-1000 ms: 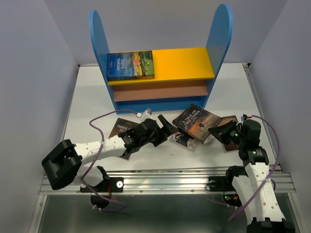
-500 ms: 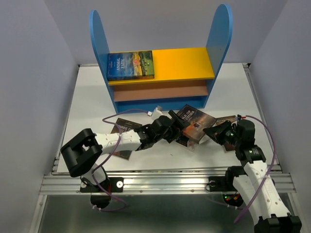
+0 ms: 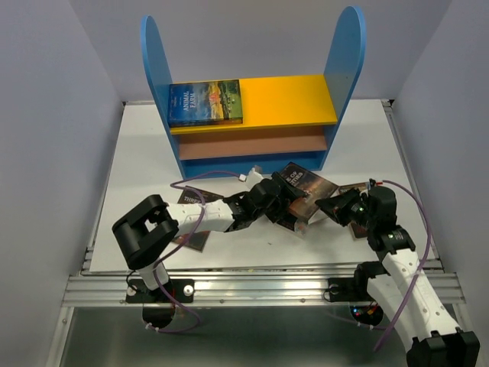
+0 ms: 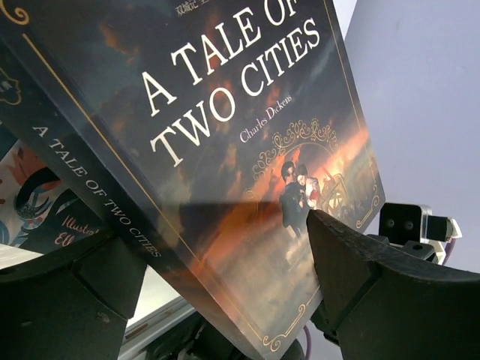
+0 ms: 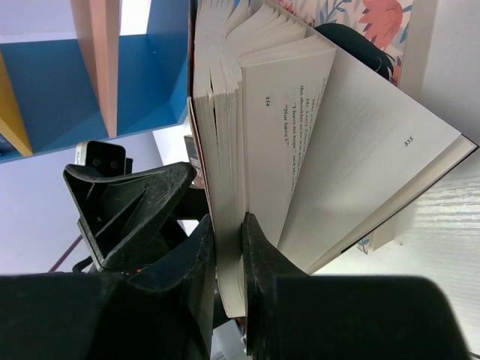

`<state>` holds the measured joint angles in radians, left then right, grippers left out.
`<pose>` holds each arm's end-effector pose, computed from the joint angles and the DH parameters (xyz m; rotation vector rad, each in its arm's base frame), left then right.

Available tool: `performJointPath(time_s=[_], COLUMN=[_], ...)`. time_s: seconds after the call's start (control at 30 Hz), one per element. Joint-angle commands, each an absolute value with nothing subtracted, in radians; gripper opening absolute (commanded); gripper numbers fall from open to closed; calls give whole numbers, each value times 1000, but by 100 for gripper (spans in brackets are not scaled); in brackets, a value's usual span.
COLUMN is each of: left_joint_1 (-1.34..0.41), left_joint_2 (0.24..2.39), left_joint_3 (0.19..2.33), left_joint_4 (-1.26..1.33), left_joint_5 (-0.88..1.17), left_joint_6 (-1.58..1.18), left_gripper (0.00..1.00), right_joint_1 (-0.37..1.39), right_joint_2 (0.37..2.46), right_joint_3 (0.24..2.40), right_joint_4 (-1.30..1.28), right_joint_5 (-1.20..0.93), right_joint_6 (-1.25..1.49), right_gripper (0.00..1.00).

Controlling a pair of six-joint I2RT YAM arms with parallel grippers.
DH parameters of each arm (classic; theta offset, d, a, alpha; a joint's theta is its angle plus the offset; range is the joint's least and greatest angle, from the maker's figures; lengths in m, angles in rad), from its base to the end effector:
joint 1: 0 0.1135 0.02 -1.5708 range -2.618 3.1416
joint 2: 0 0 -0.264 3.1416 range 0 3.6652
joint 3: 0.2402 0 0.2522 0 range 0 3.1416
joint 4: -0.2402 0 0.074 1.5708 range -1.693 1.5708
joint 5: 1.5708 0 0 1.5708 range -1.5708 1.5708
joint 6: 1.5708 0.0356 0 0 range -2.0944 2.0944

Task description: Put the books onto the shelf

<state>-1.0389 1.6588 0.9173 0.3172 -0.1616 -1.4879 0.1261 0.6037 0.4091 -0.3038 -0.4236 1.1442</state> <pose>0.1895 -0.3107 0.2104 -0.6309 2.2213 -1.3624 0.1451 0.0331 0.2240 0.8405 2.0924 1.1758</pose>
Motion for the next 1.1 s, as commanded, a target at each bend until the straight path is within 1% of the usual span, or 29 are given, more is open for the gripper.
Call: performJointPath(time_s=[0.0, 0.03, 0.1, 0.13, 0.2, 0.23, 0.3, 0.33, 0.47, 0.5, 0.53, 0.57, 0.6, 0.63, 0.67, 0.77, 0.87, 0.9, 0.93, 0.97, 1.07], left_joint_1=[-1043, -1042, -1042, -1042, -1042, -1043, -1042, -1043, -1042, -1042, -1043, -1045, -1046, -1051, -1054, -1087, -1132, -1175, -1190, -1213, -1242], left_joint_2=[1641, 1638, 1631, 1628, 1625, 1624, 1621, 1621, 1595, 1570, 1553, 1513, 1491, 1467, 1442, 1298, 1192, 1117, 1077, 1004, 907], left_joint_3=[951, 948, 943, 943, 943, 946, 950, 950, 924, 914, 887, 871, 859, 839, 835, 812, 749, 733, 714, 706, 713], left_joint_4=[345, 347, 353, 353, 367, 368, 370, 368, 368, 368, 368, 365, 364, 351, 330, 232, 199, 193, 186, 204, 238], left_joint_5=[-193, -199, -209, -218, -222, -222, -213, -210, -198, -202, -206, -212, -230, -248, -265, -343, -422, -440, -465, -456, -442], left_joint_6=[-1506, -1509, -1508, -1508, -1499, -1497, -1494, -1496, -1493, -1491, -1486, -1480, -1465, -1448, -1431, -1275, -1194, -1121, -1091, -998, -847], left_gripper=[87, 84, 75, 64, 49, 35, 19, 1, 0, 0, 0, 0, 0, 0, 0, 0, 0, 0, 0, 0, 0], right_joint_1=[138, 138, 147, 147, 147, 147, 147, 147, 147, 147, 147, 147, 147, 147, 147, 147, 147, 147, 147, 147, 147], right_joint_2=[598, 598, 601, 600, 601, 601, 606, 607, 614, 618, 621, 626, 635, 641, 647, 678, 709, 713, 718, 719, 721], right_joint_3=[414, 410, 403, 402, 406, 410, 420, 423, 439, 468, 486, 511, 558, 584, 609, 687, 738, 744, 749, 750, 750], right_joint_4=[-144, -140, -138, -140, -155, -164, -187, -199, -253, -273, -303, -368, -399, -435, -506, -602, -662, -666, -666, -661, -628], right_joint_5=[-500, -505, -511, -512, -512, -512, -511, -514, -509, -494, -480, -460, -418, -388, -353, -186, -89, -42, -29, -14, -18], right_joint_6=[1203, 1209, 1212, 1212, 1201, 1195, 1178, 1175, 1116, 1091, 1062, 993, 962, 930, 902, 767, 701, 693, 684, 678, 666], right_gripper=[1, 1, 1, 1, 1, 1, 1, 1, 1, 6, 17, 55, 76, 90, 100, 100, 100, 100, 100, 100, 100])
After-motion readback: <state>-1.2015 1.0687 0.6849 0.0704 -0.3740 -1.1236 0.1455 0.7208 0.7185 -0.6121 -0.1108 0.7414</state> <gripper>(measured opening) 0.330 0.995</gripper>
